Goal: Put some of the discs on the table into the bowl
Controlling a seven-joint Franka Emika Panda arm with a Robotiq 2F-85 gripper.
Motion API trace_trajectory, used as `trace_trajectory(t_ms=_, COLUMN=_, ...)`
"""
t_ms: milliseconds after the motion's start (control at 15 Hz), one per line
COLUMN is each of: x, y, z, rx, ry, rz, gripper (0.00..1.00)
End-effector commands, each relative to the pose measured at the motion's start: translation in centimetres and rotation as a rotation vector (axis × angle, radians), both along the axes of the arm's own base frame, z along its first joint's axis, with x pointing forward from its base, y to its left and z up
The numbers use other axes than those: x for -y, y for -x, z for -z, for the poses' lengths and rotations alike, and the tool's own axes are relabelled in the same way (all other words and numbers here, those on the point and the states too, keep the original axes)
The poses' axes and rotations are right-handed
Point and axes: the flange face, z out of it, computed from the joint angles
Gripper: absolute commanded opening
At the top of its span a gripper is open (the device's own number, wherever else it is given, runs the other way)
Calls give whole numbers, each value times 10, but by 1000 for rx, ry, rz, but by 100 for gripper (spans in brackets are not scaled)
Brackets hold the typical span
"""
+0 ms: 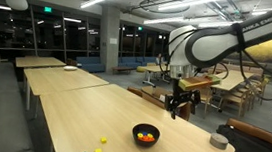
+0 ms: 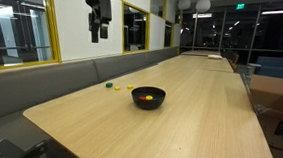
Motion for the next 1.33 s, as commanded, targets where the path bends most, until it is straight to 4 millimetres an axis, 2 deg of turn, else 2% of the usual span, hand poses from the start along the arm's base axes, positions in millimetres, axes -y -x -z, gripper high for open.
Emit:
trace_trajectory(t_ms=0, x=-2, y=66, z=-25, rx=70, ry=3, rz=-140, gripper=100)
trace_trajectory(t_ms=200, x=9, y=103, z=-35, rx=146, ry=-63, rz=-215, gripper=100)
trace_trajectory(t_ms=467, x=42, y=150, z=-45, rx=182, ry=-179, rz=-242, gripper=100)
trace_trajectory(t_ms=667, x=59, y=175, z=-51, rx=185, ry=-227, rz=-227, gripper=100)
trace_trajectory(t_ms=800, x=66, y=187, z=-54, rx=186, ry=-237, rz=-187, gripper=100)
trace_trajectory(t_ms=867, x=60, y=171, z=-50, rx=156, ry=-215, rz=-195, gripper=100)
trace_trajectory(t_ms=1000, x=66, y=180, z=-52, rx=170, ry=-219, rz=-181, gripper=100)
trace_trajectory(t_ms=1267, x=66, y=182, z=-52, rx=176, ry=-222, rz=-179, gripper=100)
